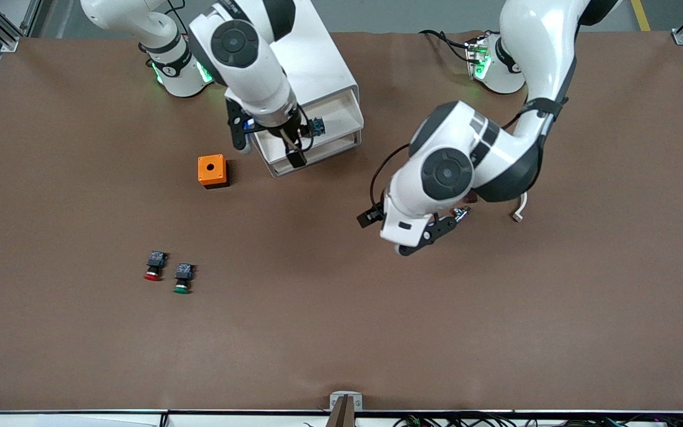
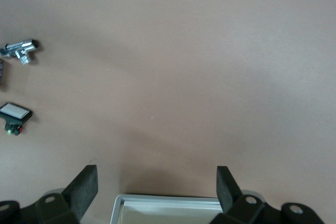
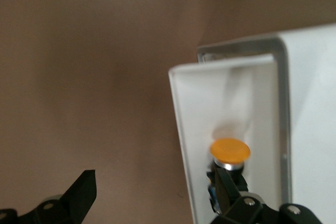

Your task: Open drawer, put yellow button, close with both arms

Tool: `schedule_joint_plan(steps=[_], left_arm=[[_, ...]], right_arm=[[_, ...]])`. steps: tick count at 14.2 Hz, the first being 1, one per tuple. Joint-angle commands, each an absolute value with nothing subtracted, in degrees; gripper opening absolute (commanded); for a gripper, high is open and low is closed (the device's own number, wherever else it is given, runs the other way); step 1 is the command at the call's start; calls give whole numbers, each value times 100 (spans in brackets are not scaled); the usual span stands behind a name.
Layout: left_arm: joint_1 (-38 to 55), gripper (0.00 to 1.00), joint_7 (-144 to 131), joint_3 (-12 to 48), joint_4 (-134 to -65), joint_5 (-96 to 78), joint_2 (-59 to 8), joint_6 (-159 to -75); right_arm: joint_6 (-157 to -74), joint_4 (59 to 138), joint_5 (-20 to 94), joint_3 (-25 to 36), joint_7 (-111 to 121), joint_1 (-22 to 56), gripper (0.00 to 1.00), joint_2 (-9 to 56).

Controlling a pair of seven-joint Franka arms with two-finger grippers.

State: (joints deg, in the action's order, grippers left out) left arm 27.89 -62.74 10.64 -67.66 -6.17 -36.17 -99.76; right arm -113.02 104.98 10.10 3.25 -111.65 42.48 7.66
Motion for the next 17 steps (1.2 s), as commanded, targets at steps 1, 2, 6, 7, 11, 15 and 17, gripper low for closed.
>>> schedule_joint_plan(steps=[1, 2, 6, 7, 11, 15, 17], left_arm=[[2996, 99, -6161, 1028, -6943, -152, -3516, -10256], [3128, 99, -6161, 1037, -6978, 42, -3524, -10318], [3401, 99, -6248, 1028, -6979, 211, -3559, -10458], [3488, 99, -6284, 1028, -6996, 220, -3560, -10589], [3875, 99, -6310, 1028, -7058, 194, -3577, -10696], [4174, 99, -6380, 1028, -7058, 114, -3647, -10696], [4306, 99, -6757, 1028, -7058, 114, -3717, -10696]], right_arm=[[-10996, 10311, 783, 272, -10314, 3764, 100, 677], [-10830, 10240, 565, 272, -9770, 3614, 100, 668], [-10232, 9871, 193, 272, -7434, 2701, 100, 668], [-10117, 9801, 185, 272, -6905, 2463, 100, 668], [-10011, 9712, 185, 272, -5041, 1645, 100, 668], [-9967, 9572, 176, 272, -3074, 916, 100, 633], [-9976, 9545, 193, 272, -1938, 503, 100, 606]])
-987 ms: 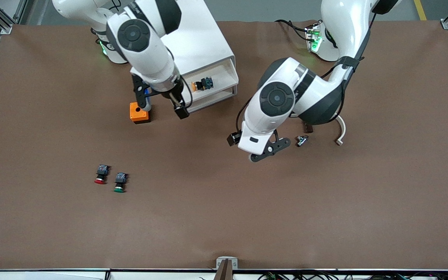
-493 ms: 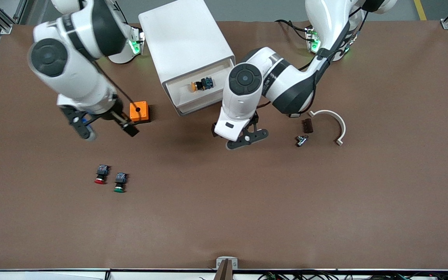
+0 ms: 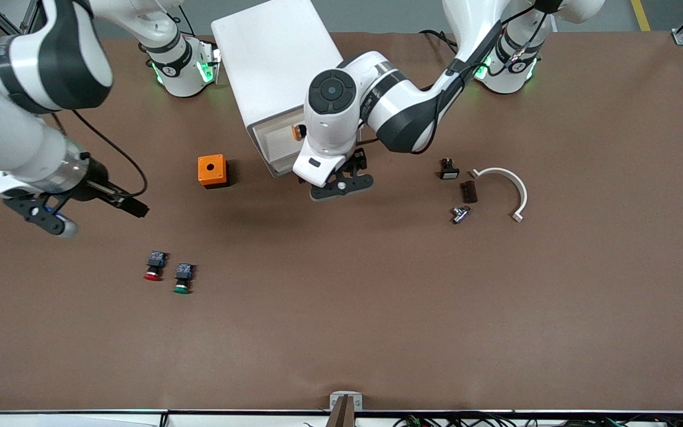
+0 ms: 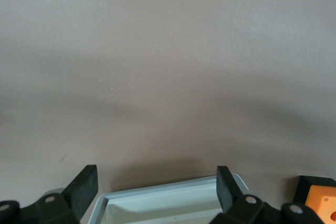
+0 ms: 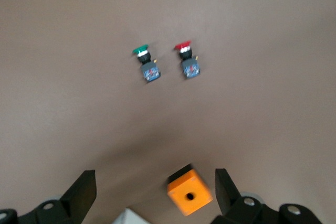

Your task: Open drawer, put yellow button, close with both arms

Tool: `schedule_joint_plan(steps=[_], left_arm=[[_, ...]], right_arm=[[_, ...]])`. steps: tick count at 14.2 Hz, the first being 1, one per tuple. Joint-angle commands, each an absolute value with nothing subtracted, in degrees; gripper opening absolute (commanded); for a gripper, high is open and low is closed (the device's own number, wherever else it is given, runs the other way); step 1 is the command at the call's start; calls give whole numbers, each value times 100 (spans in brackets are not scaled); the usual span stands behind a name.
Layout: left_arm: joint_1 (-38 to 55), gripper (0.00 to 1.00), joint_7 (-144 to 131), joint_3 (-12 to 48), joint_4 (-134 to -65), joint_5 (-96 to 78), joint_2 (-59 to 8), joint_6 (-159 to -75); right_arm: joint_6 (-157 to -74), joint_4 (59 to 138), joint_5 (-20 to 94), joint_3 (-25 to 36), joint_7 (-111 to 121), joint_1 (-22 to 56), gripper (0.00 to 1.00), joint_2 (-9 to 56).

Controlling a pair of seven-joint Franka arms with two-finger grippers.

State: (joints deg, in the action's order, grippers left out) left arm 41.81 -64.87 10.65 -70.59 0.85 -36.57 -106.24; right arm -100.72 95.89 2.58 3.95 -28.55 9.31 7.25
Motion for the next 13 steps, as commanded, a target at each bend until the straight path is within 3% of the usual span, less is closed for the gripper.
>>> schedule_joint_plan(steps=[1, 7, 13], left_arm=[[4376, 99, -6854, 1028, -7058, 114, -3744, -10688], [4719, 99, -7075, 1028, -7066, 114, -3797, -10644], [4948, 99, -7146, 1028, -7189, -482, -3876, -10608]], right_arm=[[-9976, 9510, 211, 272, -1394, 292, 100, 598], [-9993, 9404, 158, 281, 657, -263, 100, 405], [-10133, 9545, -211, 264, 765, -272, 100, -43]])
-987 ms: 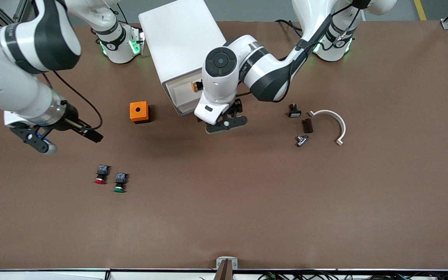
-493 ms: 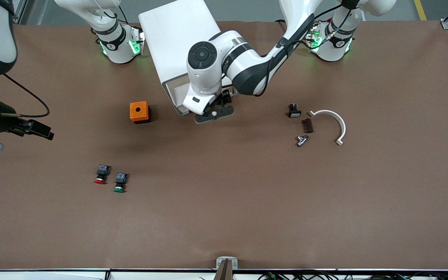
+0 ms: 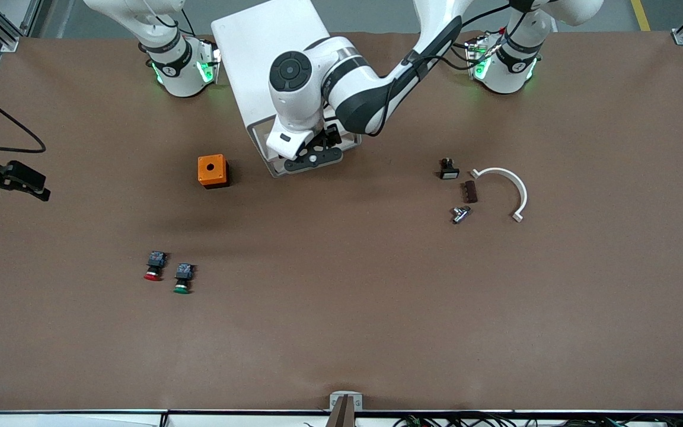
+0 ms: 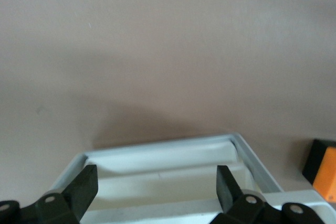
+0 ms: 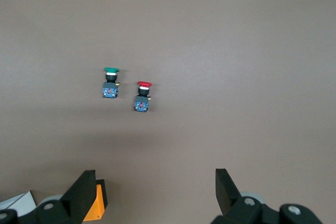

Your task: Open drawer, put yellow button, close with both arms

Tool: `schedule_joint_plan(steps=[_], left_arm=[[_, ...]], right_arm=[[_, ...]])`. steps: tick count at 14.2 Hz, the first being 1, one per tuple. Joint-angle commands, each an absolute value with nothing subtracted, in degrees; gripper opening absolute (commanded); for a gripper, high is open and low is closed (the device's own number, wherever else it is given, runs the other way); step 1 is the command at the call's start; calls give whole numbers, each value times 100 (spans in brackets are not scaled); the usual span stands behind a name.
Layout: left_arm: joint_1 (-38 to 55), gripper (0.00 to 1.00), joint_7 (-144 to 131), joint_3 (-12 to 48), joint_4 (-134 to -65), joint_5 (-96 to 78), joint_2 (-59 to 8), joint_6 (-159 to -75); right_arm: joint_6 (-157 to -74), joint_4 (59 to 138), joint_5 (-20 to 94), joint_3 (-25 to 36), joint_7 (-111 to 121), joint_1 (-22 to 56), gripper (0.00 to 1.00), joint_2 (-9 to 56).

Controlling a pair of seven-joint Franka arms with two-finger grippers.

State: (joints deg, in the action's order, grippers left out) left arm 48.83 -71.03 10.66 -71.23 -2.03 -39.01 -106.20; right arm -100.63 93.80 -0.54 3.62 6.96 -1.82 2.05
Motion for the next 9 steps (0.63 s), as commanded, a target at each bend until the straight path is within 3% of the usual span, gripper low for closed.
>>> schedule_joint_plan(steps=[1, 9], left_arm=[[4948, 99, -7137, 1037, -7189, -570, -3885, -10608], [4878, 99, -7146, 1028, -7286, -2213, -3955, -10600]], right_arm=[[-10134, 9580, -220, 264, 765, -272, 100, -53], [-10134, 9571, -264, 264, 773, -272, 100, -44]])
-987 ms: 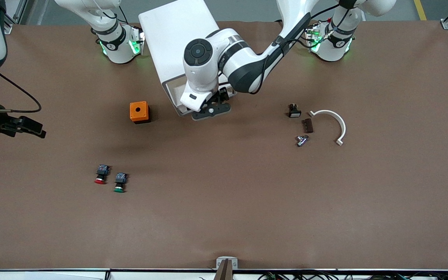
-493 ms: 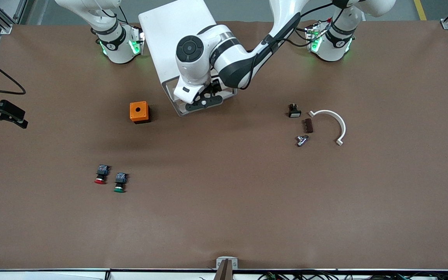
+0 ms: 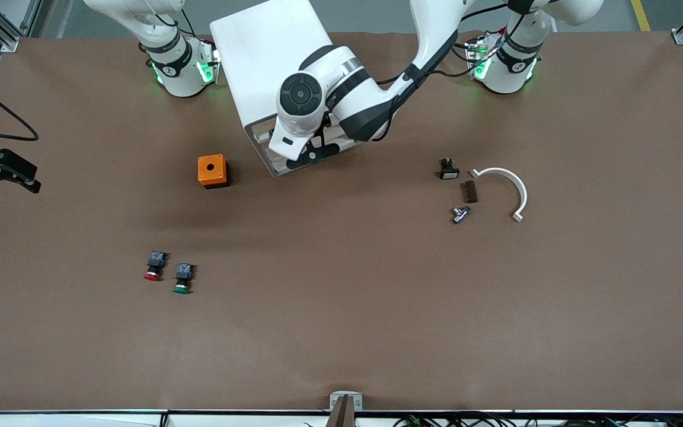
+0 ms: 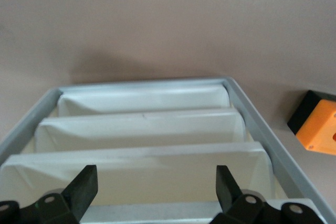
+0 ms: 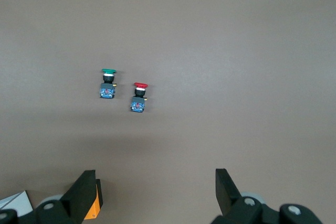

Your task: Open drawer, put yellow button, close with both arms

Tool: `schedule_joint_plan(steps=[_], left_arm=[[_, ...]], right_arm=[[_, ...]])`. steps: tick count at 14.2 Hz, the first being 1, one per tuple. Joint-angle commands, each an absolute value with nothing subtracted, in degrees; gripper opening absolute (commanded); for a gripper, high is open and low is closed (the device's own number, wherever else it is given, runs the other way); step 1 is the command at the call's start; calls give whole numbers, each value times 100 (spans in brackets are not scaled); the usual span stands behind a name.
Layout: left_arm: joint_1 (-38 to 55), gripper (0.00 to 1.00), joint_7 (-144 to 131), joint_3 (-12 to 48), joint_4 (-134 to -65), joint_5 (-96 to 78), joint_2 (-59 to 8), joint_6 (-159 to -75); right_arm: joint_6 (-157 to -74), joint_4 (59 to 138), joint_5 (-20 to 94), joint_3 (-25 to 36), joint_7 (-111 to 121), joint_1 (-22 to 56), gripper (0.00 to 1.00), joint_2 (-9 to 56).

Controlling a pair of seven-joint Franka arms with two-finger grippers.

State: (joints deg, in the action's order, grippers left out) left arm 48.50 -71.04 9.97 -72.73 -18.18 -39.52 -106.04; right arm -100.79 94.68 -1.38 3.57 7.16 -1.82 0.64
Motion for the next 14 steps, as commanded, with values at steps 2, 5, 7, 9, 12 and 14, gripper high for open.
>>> schedule_joint_plan(steps=[2, 5, 7, 9, 12, 14], left_arm=[[4869, 99, -7146, 1020, -7382, -2521, -3964, -10608], [4843, 99, -7146, 1011, -7435, -2602, -3964, -10608], [4808, 99, -7137, 1002, -7436, -2593, -3955, -10608], [4711, 99, -7119, 984, -7427, -2523, -3920, -10608], [4431, 99, -7102, 949, -7383, -2269, -3867, -10608], [4228, 99, -7067, 958, -7383, -1866, -3597, -10591]], right_arm=[[-10125, 9528, -351, 255, 730, -255, 100, -18], [-10116, 9501, -360, 255, 694, -264, 100, -17], [-10134, 9501, -360, 255, 694, -264, 100, -9], [-10134, 9501, -360, 246, 694, -255, 100, -18], [-10143, 9501, -352, 246, 677, -255, 100, -18], [-10125, 9501, -343, 255, 685, -272, 100, -26]])
